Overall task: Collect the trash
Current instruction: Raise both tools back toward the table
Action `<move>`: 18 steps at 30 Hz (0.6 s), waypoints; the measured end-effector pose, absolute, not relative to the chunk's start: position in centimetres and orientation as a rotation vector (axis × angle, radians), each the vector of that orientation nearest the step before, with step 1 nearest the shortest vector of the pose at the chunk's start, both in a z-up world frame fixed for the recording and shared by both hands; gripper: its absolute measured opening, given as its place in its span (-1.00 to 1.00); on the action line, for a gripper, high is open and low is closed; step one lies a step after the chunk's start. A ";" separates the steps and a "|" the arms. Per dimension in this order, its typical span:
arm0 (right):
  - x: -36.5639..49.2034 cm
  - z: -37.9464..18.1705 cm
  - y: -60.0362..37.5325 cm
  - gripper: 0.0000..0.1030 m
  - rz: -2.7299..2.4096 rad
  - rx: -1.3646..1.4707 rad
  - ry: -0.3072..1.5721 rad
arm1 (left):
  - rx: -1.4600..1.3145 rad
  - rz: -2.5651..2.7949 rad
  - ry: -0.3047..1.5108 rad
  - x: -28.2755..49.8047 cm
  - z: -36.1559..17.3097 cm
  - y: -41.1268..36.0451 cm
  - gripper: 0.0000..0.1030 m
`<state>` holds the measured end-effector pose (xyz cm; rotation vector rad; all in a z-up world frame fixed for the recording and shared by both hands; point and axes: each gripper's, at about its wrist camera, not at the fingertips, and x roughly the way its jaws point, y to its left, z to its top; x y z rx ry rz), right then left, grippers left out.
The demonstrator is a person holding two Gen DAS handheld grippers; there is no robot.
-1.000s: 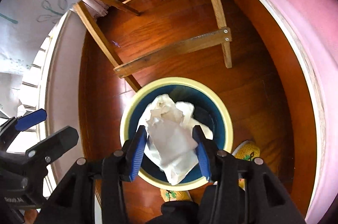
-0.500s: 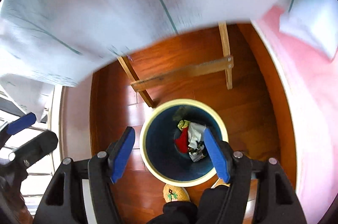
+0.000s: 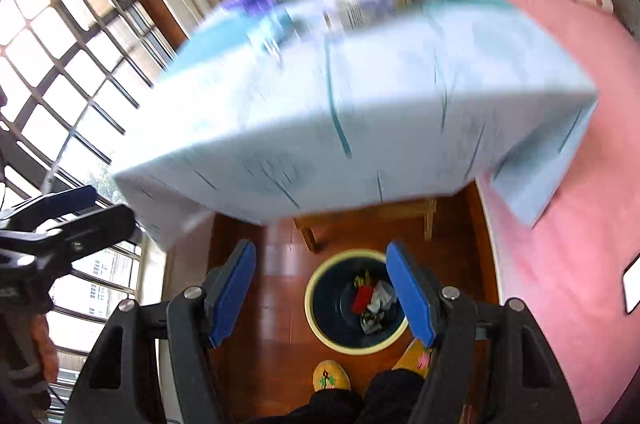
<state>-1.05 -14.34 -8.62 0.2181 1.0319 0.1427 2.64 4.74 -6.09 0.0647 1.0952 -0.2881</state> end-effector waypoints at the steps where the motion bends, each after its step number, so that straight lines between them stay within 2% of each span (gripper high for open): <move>1: -1.2 -7.4 -14.3 0.32 0.145 0.204 1.011 | 0.065 -0.300 1.078 2.7 -5.1 4.7 0.94; 10: -0.6 1.6 -14.5 0.32 0.089 0.111 0.817 | 0.119 -0.382 0.898 2.8 2.7 4.3 0.94; 18: -0.2 5.4 -14.1 0.32 0.058 0.033 0.719 | 0.133 -0.418 0.821 4.6 6.6 2.8 0.94</move>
